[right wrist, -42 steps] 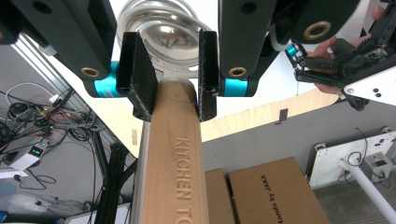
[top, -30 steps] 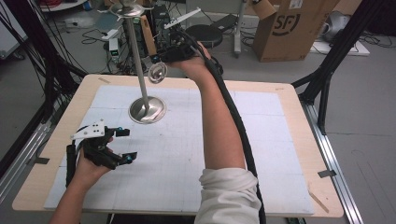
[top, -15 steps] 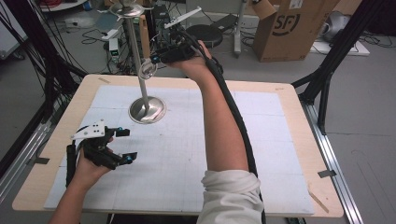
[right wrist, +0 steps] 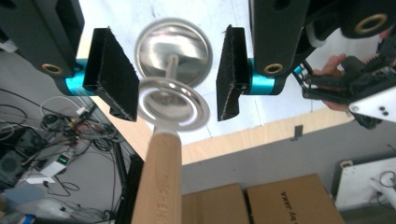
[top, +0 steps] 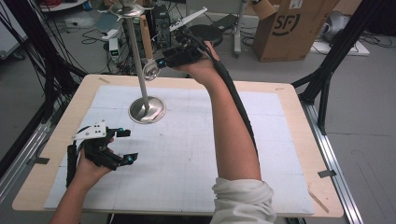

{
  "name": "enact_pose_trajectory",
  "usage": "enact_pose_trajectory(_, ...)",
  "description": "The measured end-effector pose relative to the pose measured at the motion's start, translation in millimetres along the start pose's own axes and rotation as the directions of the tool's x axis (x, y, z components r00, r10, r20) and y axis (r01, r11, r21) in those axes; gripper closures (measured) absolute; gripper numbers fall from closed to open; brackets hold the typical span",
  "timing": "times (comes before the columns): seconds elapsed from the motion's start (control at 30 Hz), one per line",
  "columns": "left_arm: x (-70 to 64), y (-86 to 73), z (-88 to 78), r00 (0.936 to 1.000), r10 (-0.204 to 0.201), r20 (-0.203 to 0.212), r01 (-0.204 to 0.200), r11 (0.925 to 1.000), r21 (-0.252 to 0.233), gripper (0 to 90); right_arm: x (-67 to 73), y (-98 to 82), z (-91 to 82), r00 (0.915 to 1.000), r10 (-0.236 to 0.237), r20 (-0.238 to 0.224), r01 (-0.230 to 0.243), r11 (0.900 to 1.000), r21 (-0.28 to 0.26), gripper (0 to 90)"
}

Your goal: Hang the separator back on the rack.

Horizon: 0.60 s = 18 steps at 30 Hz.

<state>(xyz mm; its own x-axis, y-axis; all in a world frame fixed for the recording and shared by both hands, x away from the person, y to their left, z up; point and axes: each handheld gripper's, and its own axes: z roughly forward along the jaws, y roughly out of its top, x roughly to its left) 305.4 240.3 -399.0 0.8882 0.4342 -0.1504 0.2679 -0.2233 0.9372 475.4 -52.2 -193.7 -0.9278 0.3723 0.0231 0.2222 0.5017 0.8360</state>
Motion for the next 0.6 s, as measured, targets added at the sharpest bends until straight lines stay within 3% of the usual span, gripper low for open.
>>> enact_pose_trajectory(0.6, -3.1, 2.0, 0.4, 0.9999, 0.012, -0.003, -0.012, 0.9999, 0.006, 1.8, 10.8, -40.9, -42.3, 0.9987, 0.018, 0.047, -0.017, 0.999, -0.033, 40.4)
